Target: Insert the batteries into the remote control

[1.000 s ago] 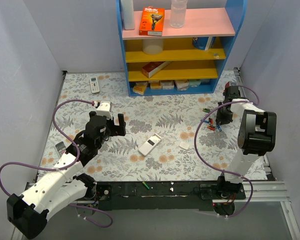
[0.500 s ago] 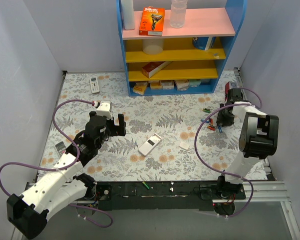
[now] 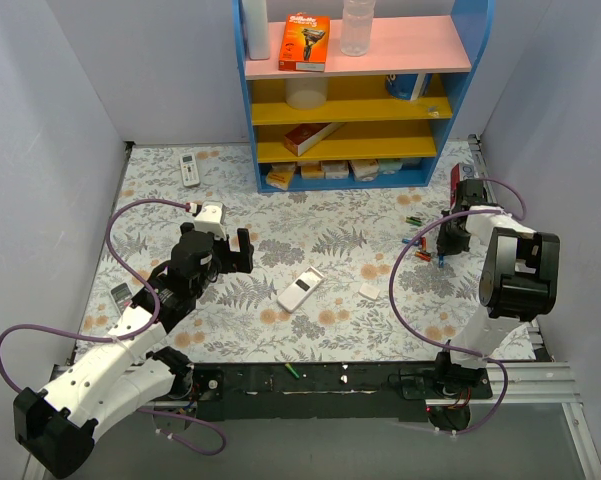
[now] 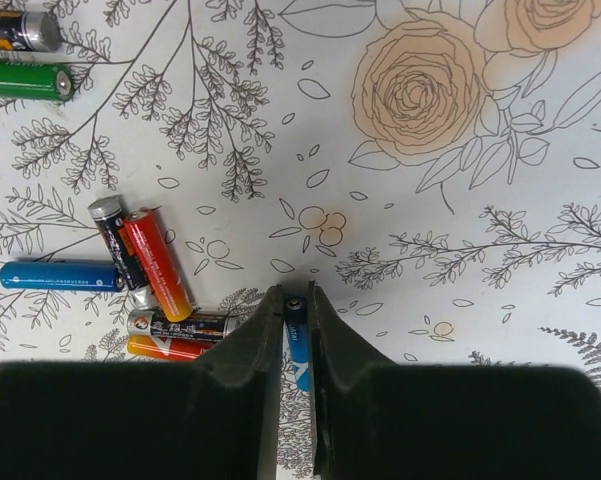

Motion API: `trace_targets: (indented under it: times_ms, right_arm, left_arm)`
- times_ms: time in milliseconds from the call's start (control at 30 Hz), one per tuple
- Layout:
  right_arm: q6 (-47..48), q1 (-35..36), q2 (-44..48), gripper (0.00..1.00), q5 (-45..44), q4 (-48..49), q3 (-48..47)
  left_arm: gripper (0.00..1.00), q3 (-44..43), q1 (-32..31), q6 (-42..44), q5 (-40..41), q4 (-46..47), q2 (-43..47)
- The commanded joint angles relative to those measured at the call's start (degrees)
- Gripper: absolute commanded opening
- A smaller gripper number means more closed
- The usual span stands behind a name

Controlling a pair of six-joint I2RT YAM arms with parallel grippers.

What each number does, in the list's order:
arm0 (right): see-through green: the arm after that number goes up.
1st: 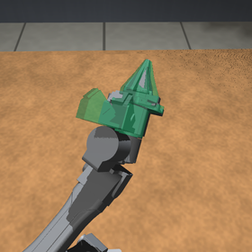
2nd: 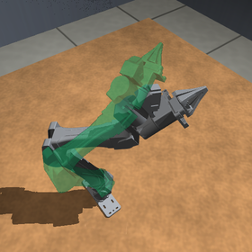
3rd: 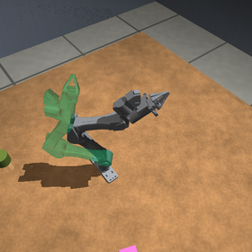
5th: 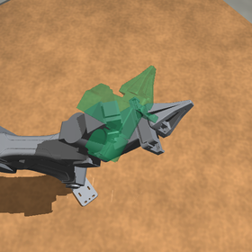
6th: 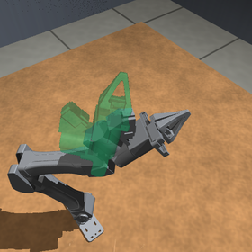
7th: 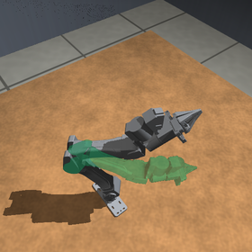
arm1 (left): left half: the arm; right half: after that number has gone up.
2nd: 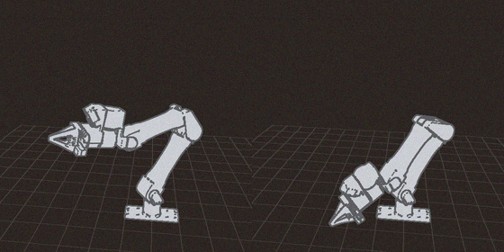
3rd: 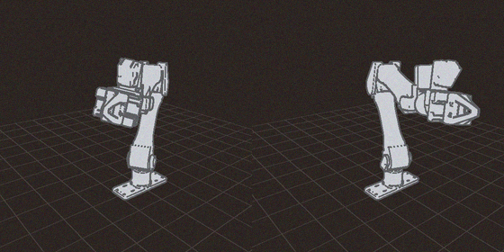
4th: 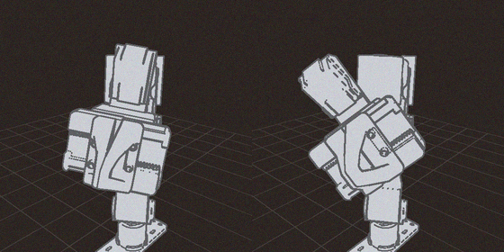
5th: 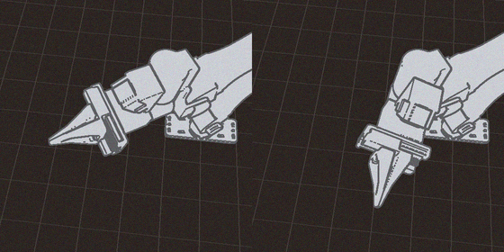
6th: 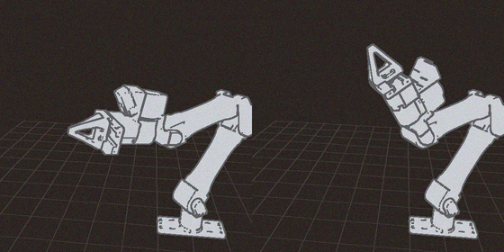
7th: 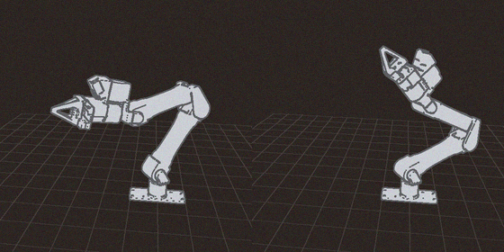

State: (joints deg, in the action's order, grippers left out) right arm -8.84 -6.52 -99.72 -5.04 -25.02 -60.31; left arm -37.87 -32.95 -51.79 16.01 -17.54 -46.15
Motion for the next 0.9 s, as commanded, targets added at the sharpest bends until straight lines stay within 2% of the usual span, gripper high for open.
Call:
trace_targets:
  times_ms: [0, 33, 133, 367, 500, 600, 733, 867]
  right_arm:
    - [-0.6, -0.2, 1.1, 0.12, -1.4, -2.4, 1.0]
    - [-0.6, -0.2, 1.4, 0.07, -1.9, -2.4, 0.9]
    - [-0.7, -0.2, 3.6, 0.01, -2.3, -2.5, 1.2]
    - [0.2, 3.2, 13.3, 0.01, -5.2, -0.8, 2.1]
    - [1.9, 7.4, 19.2, 0.01, 0.0, 3.5, 3.3]
    - [2.4, 13.6, 23.6, 0.01, 4.5, 7.2, 5.6]
    - [1.0, 20.3, 28.0, 0.01, 12.1, 14.8, 8.6]
    - [-0.7, 26.0, 30.3, 0.01, 15.9, 22.1, 12.1]
  left_arm:
    - [0.98, 0.6, 0.3, 0.8, -1.2, 0.7, 1.3]
    - [0.98, 0.5, 0.3, 0.9, -1.7, 0.7, 1.2]
    - [0.98, 0.6, 0.3, 1.1, -3.2, 0.8, 1.0]
    - [0.98, 0.9, 0.3, 1.5, -6.9, 1.5, -1.0]
    - [0.98, 0.3, 0.3, 1.5, -8.5, 0.7, -4.7]
    - [0.98, -1.6, 0.3, -0.5, -10.4, -0.1, -7.8]
    - [0.98, -2.9, 0.3, -6.9, -13.6, 0.1, -10.3]
    - [0.98, -1.2, -0.4, -14.5, -14.5, 1.6, -12.9]
